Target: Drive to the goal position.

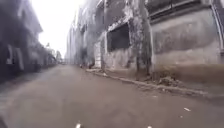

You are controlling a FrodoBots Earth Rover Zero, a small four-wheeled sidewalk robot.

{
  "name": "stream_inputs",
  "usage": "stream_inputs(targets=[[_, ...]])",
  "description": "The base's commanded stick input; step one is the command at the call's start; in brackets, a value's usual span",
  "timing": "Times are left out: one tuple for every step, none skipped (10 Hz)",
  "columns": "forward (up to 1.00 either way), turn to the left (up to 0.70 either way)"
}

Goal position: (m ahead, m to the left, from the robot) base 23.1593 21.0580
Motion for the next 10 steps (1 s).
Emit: stream_inputs(targets=[[1.0,0.07],[1.0,0.07],[1.0,0.07],[1.0,0.07],[1.0,0.07],[1.0,0.07],[1.0,0.07],[1.0,0.07],[1.0,0.07],[1.0,0.07]])
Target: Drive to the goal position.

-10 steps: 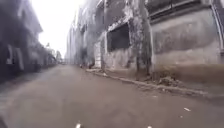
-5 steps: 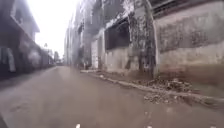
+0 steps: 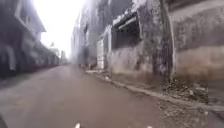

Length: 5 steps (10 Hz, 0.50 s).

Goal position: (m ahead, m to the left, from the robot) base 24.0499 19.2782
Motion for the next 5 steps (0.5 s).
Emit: stream_inputs(targets=[[1.0,0.07],[1.0,0.07],[1.0,0.07],[1.0,0.07],[1.0,0.07]])
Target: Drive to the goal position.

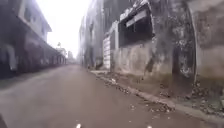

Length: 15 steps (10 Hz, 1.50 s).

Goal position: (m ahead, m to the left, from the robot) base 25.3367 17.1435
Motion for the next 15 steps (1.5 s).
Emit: stream_inputs(targets=[[1.0,0.07],[1.0,0.07],[1.0,0.07],[1.0,0.07],[1.0,0.07],[1.0,0.07],[1.0,0.07],[1.0,0.07],[1.0,0.07],[1.0,0.07],[1.0,0.07],[1.0,0.26],[1.0,0.47],[1.0,0.47],[1.0,0.47]])
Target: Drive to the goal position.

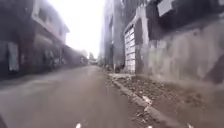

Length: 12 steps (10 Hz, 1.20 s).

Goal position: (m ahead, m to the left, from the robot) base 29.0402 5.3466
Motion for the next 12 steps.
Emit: stream_inputs(targets=[[1.0,0.47],[1.0,0.47],[1.0,0.07],[1.0,0.07],[1.0,0.07],[1.0,0.07],[1.0,0.07],[1.0,0.07],[1.0,0.07],[1.0,-0.18],[1.0,-0.3],[1.0,-0.33]])
